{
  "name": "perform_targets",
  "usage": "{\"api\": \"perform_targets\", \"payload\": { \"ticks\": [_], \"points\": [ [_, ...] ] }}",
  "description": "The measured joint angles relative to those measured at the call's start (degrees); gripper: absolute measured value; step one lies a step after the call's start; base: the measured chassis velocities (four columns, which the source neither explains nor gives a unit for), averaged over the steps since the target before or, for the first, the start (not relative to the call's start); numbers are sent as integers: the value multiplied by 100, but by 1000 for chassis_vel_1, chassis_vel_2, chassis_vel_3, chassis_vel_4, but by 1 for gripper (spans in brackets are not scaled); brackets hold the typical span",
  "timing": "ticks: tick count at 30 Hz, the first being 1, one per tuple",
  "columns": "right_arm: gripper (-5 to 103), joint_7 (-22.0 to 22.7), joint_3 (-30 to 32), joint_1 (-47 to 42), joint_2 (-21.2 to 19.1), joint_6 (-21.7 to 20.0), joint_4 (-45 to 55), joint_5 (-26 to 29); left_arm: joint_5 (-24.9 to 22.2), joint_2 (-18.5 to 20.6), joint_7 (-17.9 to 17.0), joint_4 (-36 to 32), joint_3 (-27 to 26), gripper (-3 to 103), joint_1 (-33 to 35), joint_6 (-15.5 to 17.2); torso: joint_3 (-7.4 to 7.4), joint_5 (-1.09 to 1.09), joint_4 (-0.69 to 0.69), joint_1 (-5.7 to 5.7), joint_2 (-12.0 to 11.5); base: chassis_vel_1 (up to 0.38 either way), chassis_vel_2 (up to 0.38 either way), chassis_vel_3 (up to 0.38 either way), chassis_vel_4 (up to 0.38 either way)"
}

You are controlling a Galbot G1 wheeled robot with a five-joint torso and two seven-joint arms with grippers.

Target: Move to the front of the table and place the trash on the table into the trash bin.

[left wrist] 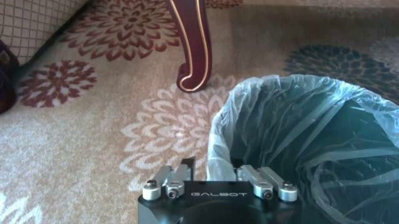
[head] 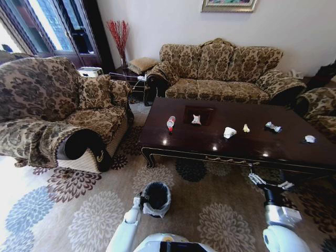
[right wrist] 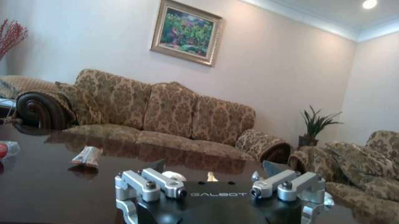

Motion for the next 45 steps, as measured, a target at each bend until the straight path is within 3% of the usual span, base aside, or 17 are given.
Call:
{"api": "perform_targets", "payload": {
  "ticks": [2, 4, 6, 8, 11, 19, 23, 26, 28, 30, 34, 37, 38, 42, 45],
  "points": [
    [100, 2, 1, -1, 0, 5, 0, 1, 0, -2, -3, 0, -1, 37, 2, 0, 0, 0, 0, 0, 0, 0, 0, 0, 0],
    [100, 10, 6, -2, 1, 30, 1, 6, 2, -4, -19, -3, -4, 21, 14, -1, 0, 1, 0, 0, 0, 0, 0, 0, 0],
    [100, 11, 6, -2, 3, 34, 1, 6, 3, -4, -20, -3, -4, 21, 13, -1, 0, 1, 0, 0, 0, 0, 0, 0, 0],
    [100, 15, 8, -2, 12, 42, 1, 8, 4, -1, -32, -2, -8, 10, 6, 2, 0, 2, 1, 0, 0, 0, 0, 0, 0],
    [100, 21, 9, 0, 15, 44, 1, 12, 5, -3, -23, 5, -2, 3, -3, 7, 0, 1, 0, 0, 0, 0, 0, 0, 0],
    [100, 54, 32, 48, -38, 40, -26, 51, -11, 6, -31, -8, -19, 2, -1, -26, 0, 0, 0, 0, 0, 0, 0, 0, 0],
    [100, 57, 25, 163, -74, -91, -11, 123, -117, 74, -29, -512, -62, 2, 244, -72, 1, 2, 1, 0, 0, 0, 0, 0, 0],
    [100, 45, -10, 311, -137, -335, 76, 269, -491, 180, -55, -1455, -154, 2, 637, -48, 0, -1, 1, 0, 0, 0, 0, 0, 0],
    [100, 38, -20, 349, -161, -387, 95, 298, -559, 211, -69, -1710, -192, 2, 736, -29, 0, -2, 0, 0, 0, 0, 0, 0, 0],
    [100, -22, -49, 449, -261, -514, 135, 379, -666, 327, -110, -2713, -357, 2, 1102, 16, 0, 4, 2, 0, 0, 0, 0, 0, 0],
    [100, -45, -60, 508, -318, -597, 156, 399, -690, 368, -147, -3336, -472, 2, 1331, 17, -1, 3, 1, 0, 0, 0, 0, 0, 0],
    [100, -113, -89, 567, -407, -767, 253, 481, -963, 424, -313, -4547, -832, 2, 1891, 77, 0, 2, 1, 0, 0, 0, 0, 0, 0],
    [100, -113, -89, 567, -407, -767, 253, 481, -963, 424, -313, -4547, -832, 2, 1891, 77, 0, 2, 1, 0, 0, 0, 0, 0, 0],
    [100, -87, -151, 585, -389, -830, 334, 565, -1124, 430, -590, -5599, -1210, 2, 2207, 229, -1, 2, 2, -1, 0, 0, 0, 0, 0],
    [100, -56, -171, 582, -352, -875, 364, 586, -1124, 485, -649, -5890, -1298, 2, 2207, 327, 0, 1, 0, -1, 0, 0, 0, 0, 0]
  ]
}}
